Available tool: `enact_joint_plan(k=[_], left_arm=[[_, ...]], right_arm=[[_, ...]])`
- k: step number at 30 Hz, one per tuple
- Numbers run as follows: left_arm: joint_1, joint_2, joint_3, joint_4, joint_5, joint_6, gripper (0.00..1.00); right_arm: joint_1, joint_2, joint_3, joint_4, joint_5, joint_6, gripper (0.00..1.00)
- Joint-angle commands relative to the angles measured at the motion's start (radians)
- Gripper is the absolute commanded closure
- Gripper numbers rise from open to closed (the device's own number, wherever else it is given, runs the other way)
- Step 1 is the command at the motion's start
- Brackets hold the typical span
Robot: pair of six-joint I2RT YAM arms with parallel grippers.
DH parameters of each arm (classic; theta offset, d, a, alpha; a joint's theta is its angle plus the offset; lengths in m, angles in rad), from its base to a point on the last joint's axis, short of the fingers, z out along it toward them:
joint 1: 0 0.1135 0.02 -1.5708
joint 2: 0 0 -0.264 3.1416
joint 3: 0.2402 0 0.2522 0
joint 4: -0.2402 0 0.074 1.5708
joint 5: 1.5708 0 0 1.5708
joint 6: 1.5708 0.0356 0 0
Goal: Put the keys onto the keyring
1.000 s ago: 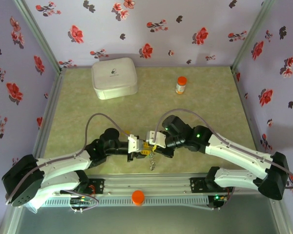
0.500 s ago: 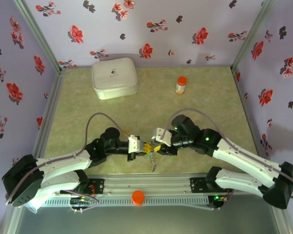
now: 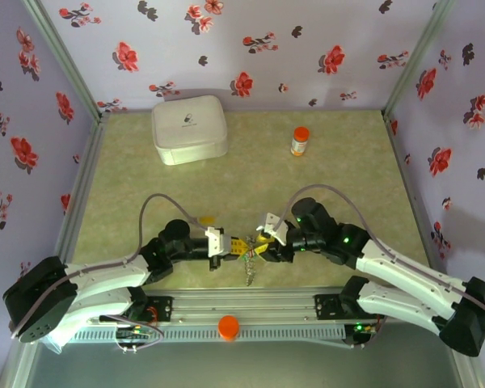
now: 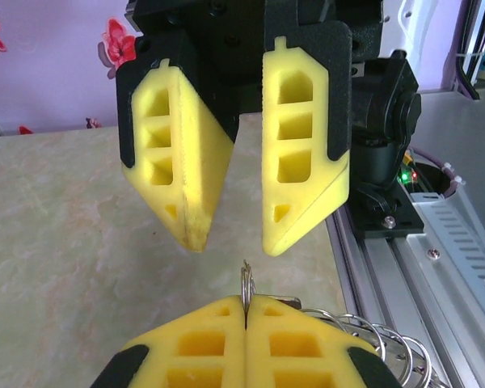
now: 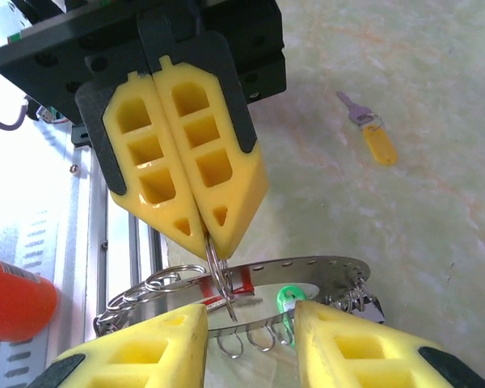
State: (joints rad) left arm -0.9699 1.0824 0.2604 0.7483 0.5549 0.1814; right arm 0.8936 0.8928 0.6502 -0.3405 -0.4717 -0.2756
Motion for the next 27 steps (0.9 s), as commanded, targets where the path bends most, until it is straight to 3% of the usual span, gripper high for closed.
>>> enact_joint_plan(k=[1,9,18,27], left_arm=[[0.002,0.008,-0.006,0.118,-0.012,-0.03,1.0],[0.002,0.019,-0.005,0.129,-0.008,-0.037,1.0],[0.002,0.015,-0.003,0.131,-0.004,-0.039,1.0],[0.002,0.023,0.009,0.159,-0.002,-0.035,1.0]], right_arm=[[-0.004,-0.021,0.0,0.0,0.018,0.001,0.69],[-0.004,0.022,0.011,0.011,-0.016,-0.002,0.7],[-0.003,0.025,0.029,-0.026,-0.001,-0.032,1.0],[0.0,0.112,0.057,-0.047,0.009,-0.064,1.0]])
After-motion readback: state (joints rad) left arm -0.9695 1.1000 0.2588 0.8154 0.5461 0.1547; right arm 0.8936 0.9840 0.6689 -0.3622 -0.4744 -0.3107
